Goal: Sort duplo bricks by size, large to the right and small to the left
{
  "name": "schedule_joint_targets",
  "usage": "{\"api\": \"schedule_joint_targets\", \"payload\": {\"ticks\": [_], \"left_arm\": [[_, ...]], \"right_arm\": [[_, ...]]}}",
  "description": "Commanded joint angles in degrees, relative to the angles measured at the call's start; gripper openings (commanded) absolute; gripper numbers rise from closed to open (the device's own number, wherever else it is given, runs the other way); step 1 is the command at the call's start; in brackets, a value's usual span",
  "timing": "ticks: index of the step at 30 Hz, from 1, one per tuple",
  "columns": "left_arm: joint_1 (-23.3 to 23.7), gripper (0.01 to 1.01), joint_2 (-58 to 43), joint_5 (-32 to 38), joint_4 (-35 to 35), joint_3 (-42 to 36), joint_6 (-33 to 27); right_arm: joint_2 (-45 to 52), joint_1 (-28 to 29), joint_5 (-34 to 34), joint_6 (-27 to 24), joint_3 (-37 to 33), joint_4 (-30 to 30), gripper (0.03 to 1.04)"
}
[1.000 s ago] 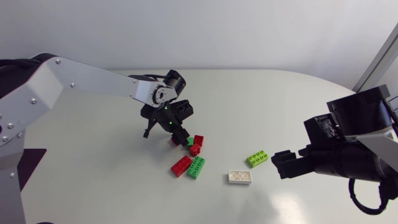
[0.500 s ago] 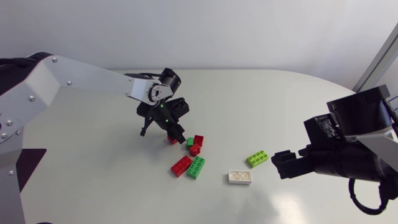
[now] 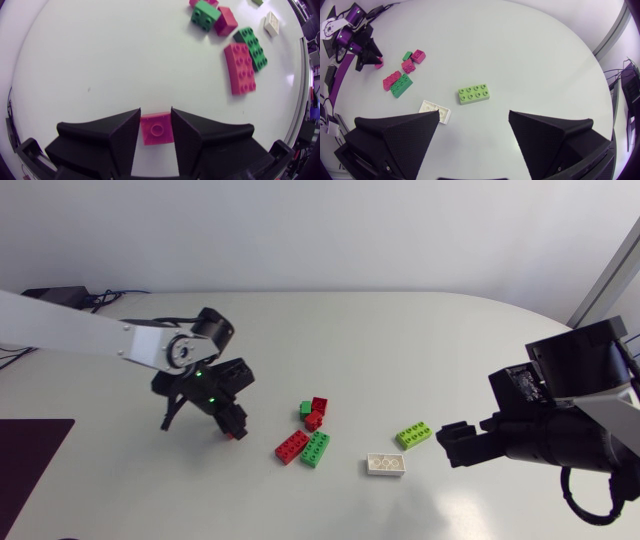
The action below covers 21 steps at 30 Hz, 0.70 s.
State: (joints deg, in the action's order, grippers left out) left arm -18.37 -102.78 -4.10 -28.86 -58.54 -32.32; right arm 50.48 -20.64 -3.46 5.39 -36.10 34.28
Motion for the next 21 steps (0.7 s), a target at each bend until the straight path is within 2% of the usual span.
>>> {"api": "schedule_joint_targets", "payload": {"ticks": [1, 5, 8, 10, 11, 12, 13, 14, 15, 18, 21], "left_arm": [[2.5, 0.226, 6.3, -0.6, -0.6, 7.7, -2.4], [5.3, 0.228, 15.7, -1.1, 0.8, 16.6, -2.8], [6.9, 0.239, 21.0, -1.3, 1.5, 20.1, -2.5], [7.9, 0.280, 22.4, -1.3, 2.4, 21.2, -2.3], [8.3, 0.369, 22.6, -1.3, 2.7, 21.1, -2.3], [8.4, 0.520, 22.7, -1.3, 2.7, 20.8, -2.3], [8.3, 0.752, 22.6, -1.2, 2.8, 20.1, -2.3], [8.0, 0.908, 22.6, -1.2, 2.7, 19.3, -2.1], [6.9, 0.964, 22.6, -1.2, 2.7, 18.3, -1.4], [3.0, 0.977, 22.2, -1.0, 2.3, 14.9, 1.5], [1.1, 0.977, 21.0, -0.9, 1.9, 13.5, 2.7]], "right_arm": [[0.8, -0.4, -0.4, 1.4, 0.6, -0.3, 0.99], [1.2, -0.5, -0.2, 1.6, 0.1, -0.2, 0.99], [2.8, -1.4, -0.2, 2.3, -1.1, -0.2, 0.99], [3.6, -2.2, -0.2, 2.9, -1.7, -0.3, 0.99], [4.1, -2.8, -0.2, 3.2, -2.0, -0.4, 0.99], [4.5, -3.2, -0.3, 3.6, -2.2, -0.4, 0.99], [4.8, -3.5, -0.3, 3.9, -2.4, -0.5, 0.99], [5.1, -3.9, -0.3, 4.0, -2.5, -0.5, 0.99], [5.3, -4.1, -0.3, 4.3, -2.7, -0.6, 0.99], [6.1, -4.8, -0.4, 4.5, -2.8, -0.7, 0.99], [6.2, -5.0, -0.5, 4.4, -3.0, -0.4, 0.99]]}}
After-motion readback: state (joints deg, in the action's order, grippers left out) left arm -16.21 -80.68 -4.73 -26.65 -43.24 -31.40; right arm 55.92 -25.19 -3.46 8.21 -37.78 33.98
